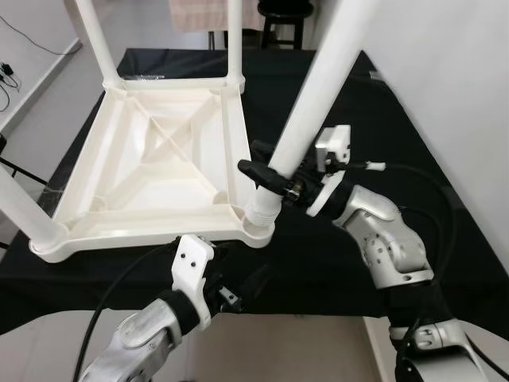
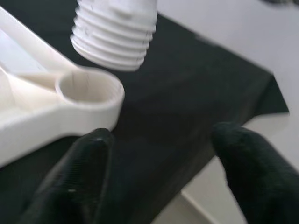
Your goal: Building children table
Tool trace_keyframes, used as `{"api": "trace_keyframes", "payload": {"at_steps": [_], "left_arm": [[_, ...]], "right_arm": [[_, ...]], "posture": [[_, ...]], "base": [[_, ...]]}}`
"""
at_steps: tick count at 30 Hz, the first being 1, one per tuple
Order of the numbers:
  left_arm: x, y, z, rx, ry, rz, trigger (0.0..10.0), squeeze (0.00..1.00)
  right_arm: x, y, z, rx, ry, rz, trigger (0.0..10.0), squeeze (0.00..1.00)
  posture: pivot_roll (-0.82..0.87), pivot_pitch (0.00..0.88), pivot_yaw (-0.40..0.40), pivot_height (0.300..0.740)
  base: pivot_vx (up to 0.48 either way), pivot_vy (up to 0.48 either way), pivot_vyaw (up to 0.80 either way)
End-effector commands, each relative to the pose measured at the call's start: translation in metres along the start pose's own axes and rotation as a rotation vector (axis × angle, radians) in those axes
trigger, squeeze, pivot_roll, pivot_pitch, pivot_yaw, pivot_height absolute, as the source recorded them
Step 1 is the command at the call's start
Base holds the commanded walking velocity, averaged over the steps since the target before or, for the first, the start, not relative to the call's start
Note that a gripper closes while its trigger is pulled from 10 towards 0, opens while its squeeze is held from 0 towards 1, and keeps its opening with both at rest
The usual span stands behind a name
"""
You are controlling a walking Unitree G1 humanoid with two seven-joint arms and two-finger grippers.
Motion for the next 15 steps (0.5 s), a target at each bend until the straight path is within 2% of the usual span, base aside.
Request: {"api": "trace_keyframes", "payload": {"at_steps": [1, 3, 6, 11, 15], "left_arm": [[0.0, -0.004, -0.001, -0.007, 0.036, 0.023, 0.0, 0.0], [0.0, -0.009, 0.004, 0.026, 0.112, 0.053, 0.0, 0.0], [-0.001, -0.012, 0.009, 0.069, 0.153, 0.074, 0.0, 0.0], [-0.006, -0.016, 0.013, 0.16, 0.158, 0.1, 0.0, 0.0], [-0.007, -0.017, 0.013, 0.179, 0.16, 0.102, 0.0, 0.0]], "right_arm": [[0.005, 0.007, 0.01, 0.1, 0.007, -0.016, 10.0, 0.0], [0.005, 0.007, 0.015, 0.168, 0.026, -0.02, 10.0, 0.0], [0.002, 0.009, 0.017, 0.188, 0.031, -0.021, 10.0, 0.0], [-0.004, 0.019, 0.012, 0.145, 0.027, -0.018, 10.0, 0.0], [-0.004, 0.02, 0.009, 0.122, 0.024, -0.014, 10.0, 0.0]], "posture": [[0.08, 0.234, -0.099, 0.74], [0.09, 0.24, -0.1, 0.74], [0.09, 0.244, -0.097, 0.74], [0.11, 0.263, -0.089, 0.74], [0.11, 0.27, -0.087, 0.74]], "base": [[0.0, 0.0, 0.0], [0.0, 0.0, 0.0], [0.0, 0.0, 0.0], [0.0, 0.0, 0.0], [0.0, 0.0, 0.0]]}}
Point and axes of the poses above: a point about 5 cm out from each wrist's last joint towards the gripper, its own y axis pointing out of the wrist towards the gripper, its own x axis along the axis of the wrist's last joint, z = x × y, the point moved 2 cm from there along y, pointing out of the wrist towards the gripper, and after that the axes turned 1 degree about -y, right-handed, at the moved point
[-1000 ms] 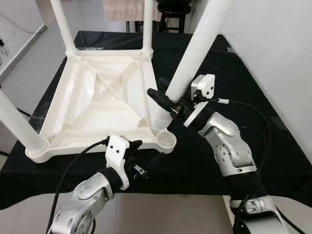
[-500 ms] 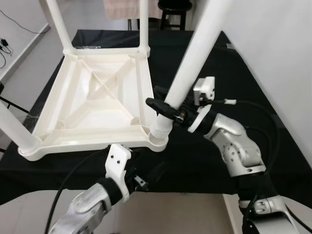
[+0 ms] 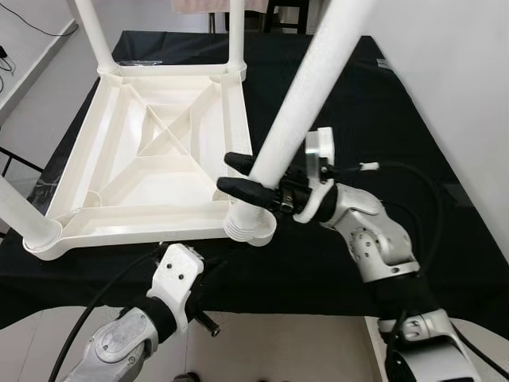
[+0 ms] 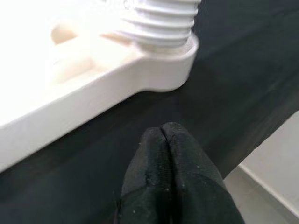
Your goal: Building children table
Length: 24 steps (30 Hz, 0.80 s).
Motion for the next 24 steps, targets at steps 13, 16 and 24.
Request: {"api": "trace_keyframes", "payload": {"at_steps": [13, 16, 24], "left_arm": [[0.007, -0.015, 0.002, 0.063, 0.062, 0.039, 10.0, 0.0], [0.013, -0.018, 0.004, 0.071, 0.082, 0.03, 10.0, 0.0], [0.024, -0.027, 0.006, 0.093, 0.12, 0.032, 10.0, 0.0]], "right_arm": [[0.01, 0.002, -0.007, 0.149, -0.058, 0.039, 10.0, 0.0], [0.013, 0.003, -0.011, 0.176, -0.067, 0.032, 10.0, 0.0], [0.029, -0.007, -0.02, 0.257, -0.089, 0.028, 10.0, 0.0]], "posture": [[0.16, 0.355, -0.06, 0.74], [0.17, 0.365, -0.057, 0.74], [0.2, 0.413, -0.053, 0.74]], "base": [[0.0, 0.0, 0.0], [0.0, 0.0, 0.0], [0.0, 0.0, 0.0]]}}
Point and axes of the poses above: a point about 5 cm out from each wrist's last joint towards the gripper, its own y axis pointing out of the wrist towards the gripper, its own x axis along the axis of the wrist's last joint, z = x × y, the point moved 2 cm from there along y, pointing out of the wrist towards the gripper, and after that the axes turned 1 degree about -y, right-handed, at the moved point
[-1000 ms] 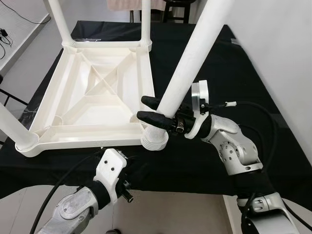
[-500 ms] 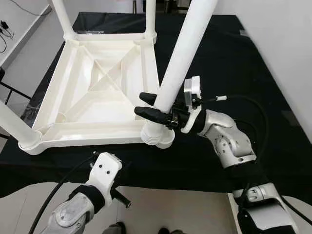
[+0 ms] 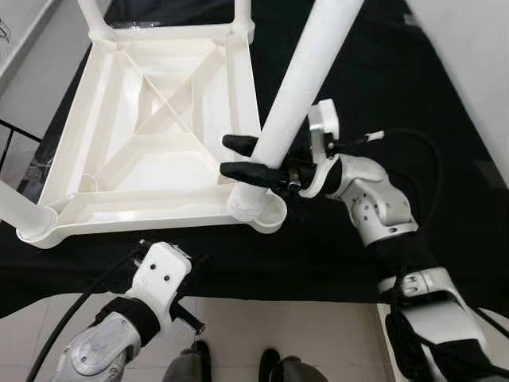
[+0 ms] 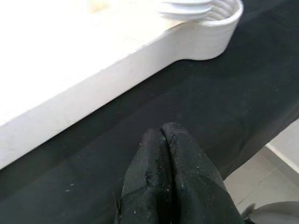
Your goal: Building children table
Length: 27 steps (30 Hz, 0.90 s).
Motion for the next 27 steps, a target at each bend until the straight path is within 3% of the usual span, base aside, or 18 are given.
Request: {"api": "trace_keyframes", "payload": {"at_steps": [1, 7, 16, 27], "left_arm": [[-0.002, -0.006, -0.004, -0.018, 0.015, 0.034, 10.0, 0.0], [0.002, -0.007, -0.007, -0.029, 0.018, 0.039, 10.0, 0.0], [0.005, -0.007, -0.007, -0.03, 0.019, 0.036, 10.0, 0.0], [0.008, -0.007, -0.009, -0.023, 0.018, 0.037, 10.0, 0.0]], "right_arm": [[-0.005, -0.008, 0.002, 0.044, 0.02, 0.022, 10.0, 0.0], [-0.003, -0.018, 0.001, 0.119, 0.027, 0.068, 10.0, 0.0], [-0.007, -0.018, 0.0, 0.142, 0.002, 0.127, 10.0, 0.0], [-0.014, -0.003, 0.02, 0.353, -0.1, 0.317, 10.0, 0.0]], "posture": [[0.2, 0.419, -0.052, 0.74], [0.2, 0.43, -0.053, 0.74], [0.2, 0.435, -0.054, 0.74], [0.19, 0.445, -0.066, 0.74]], "base": [[0.0, 0.0, 0.0], [0.0, 0.0, 0.0], [0.0, 0.0, 0.0], [0.0, 0.0, 0.0]]}}
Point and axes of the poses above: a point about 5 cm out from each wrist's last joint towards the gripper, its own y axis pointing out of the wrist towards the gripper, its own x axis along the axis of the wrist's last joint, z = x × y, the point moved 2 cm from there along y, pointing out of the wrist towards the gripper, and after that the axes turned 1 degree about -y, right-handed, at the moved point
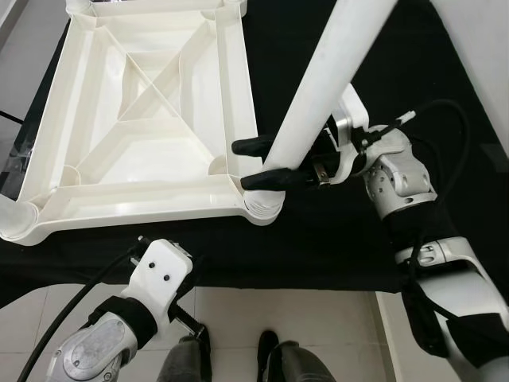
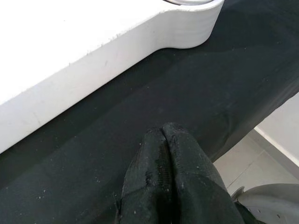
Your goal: Building children table
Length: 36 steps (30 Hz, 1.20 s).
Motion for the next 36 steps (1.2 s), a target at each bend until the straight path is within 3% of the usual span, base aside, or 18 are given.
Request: {"api": "trace_keyframes", "payload": {"at_steps": [1, 5, 13, 18, 23, 29, 36], "left_arm": [[-0.001, -0.002, -0.005, -0.014, -0.006, 0.015, 10.0, 0.0], [-0.001, 0.0, -0.006, -0.018, -0.008, 0.015, 10.0, 0.0], [0.0, 0.001, -0.006, -0.015, -0.011, 0.016, 10.0, 0.0], [-0.001, 0.002, -0.007, -0.014, -0.014, 0.015, 10.0, 0.0], [0.0, 0.002, -0.008, -0.014, -0.019, 0.012, 10.0, 0.0], [0.0, 0.003, -0.009, -0.014, -0.02, 0.012, 10.0, 0.0], [-0.001, 0.005, -0.012, -0.024, -0.019, 0.013, 10.0, 0.0]], "right_arm": [[-0.031, 0.007, 0.02, 0.088, 0.113, 0.106, 10.0, 0.0], [-0.033, 0.012, 0.027, 0.168, 0.094, 0.18, 10.0, 0.0], [-0.03, 0.014, 0.027, 0.207, 0.098, 0.201, 10.0, 0.0], [-0.02, 0.016, 0.026, 0.233, 0.139, 0.157, 10.0, 0.0], [-0.015, 0.023, 0.008, 0.154, 0.187, 0.044, 10.0, 0.0], [-0.016, 0.024, 0.004, 0.13, 0.199, 0.018, 10.0, 0.0], [-0.022, 0.02, 0.024, 0.204, 0.213, 0.049, 10.0, 0.0]], "posture": [[0.19, 0.446, -0.067, 0.74], [0.18, 0.445, -0.073, 0.74], [0.18, 0.444, -0.081, 0.74], [0.17, 0.441, -0.087, 0.74], [0.17, 0.439, -0.091, 0.74], [0.17, 0.439, -0.091, 0.74], [0.16, 0.43, -0.09, 0.74]], "base": [[0.0, 0.0, 0.0], [0.0, 0.0, 0.0], [0.0, 0.0, 0.0], [0.0, 0.0, 0.0], [0.0, 0.0, 0.0], [0.0, 0.0, 0.0], [0.0, 0.0, 0.0]]}}
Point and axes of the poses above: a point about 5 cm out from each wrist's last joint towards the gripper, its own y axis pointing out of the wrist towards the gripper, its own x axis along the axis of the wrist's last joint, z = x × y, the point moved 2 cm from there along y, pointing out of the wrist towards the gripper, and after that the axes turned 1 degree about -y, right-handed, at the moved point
